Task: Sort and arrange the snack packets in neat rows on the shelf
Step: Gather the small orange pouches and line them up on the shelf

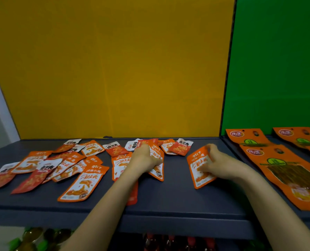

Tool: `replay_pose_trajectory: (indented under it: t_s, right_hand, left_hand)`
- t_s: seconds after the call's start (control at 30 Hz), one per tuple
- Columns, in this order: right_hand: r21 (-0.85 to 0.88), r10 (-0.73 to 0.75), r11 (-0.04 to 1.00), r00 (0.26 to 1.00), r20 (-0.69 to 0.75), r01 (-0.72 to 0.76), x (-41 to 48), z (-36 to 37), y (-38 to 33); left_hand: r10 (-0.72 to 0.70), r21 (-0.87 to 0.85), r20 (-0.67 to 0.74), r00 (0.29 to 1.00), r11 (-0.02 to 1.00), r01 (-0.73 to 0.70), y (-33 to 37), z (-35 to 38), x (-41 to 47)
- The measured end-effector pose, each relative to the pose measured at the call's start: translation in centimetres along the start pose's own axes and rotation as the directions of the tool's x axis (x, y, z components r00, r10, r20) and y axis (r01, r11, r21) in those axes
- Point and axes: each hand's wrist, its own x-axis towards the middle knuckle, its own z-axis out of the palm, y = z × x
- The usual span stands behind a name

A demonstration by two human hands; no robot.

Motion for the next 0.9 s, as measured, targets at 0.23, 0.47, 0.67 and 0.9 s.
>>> replay_pose_trajectory:
  t_s: [0.23, 0.47, 0.67, 0.9]
  right_hand:
    - [0.033, -0.113, 0.992, 0.963, -0.245, 0.125, 1.3, -0.5, -3.6]
    - [0.354, -0.141, 0.914, 0.974, -0.179, 0.197, 7.6, 3.9, -7.5]
    - [0.070, -0.087, 0.992, 0.966, -0.243, 0.107, 10.7, 5.5, -7.8]
    - [-0.103, -0.034, 0.994, 0.989, -0.145, 0.019, 11.5, 5.0, -7.3]
  left_hand:
    - [0.088, -0.364, -0.130, 0.988, 0.922, -0.130, -2.8, -5.0, -0.9]
    - [-0.087, -0.357, -0.082, 0.993, 0.933, 0.052, -9.7, -9.9, -4.3]
    - [-0.240, -0.188, -0.133, 0.962, 0.959, 0.214, -12.2, -10.3, -6.7]
    - [-0.242, 0.057, -0.132, 0.961, 0.966, 0.251, -12.4, -10.4, -6.9]
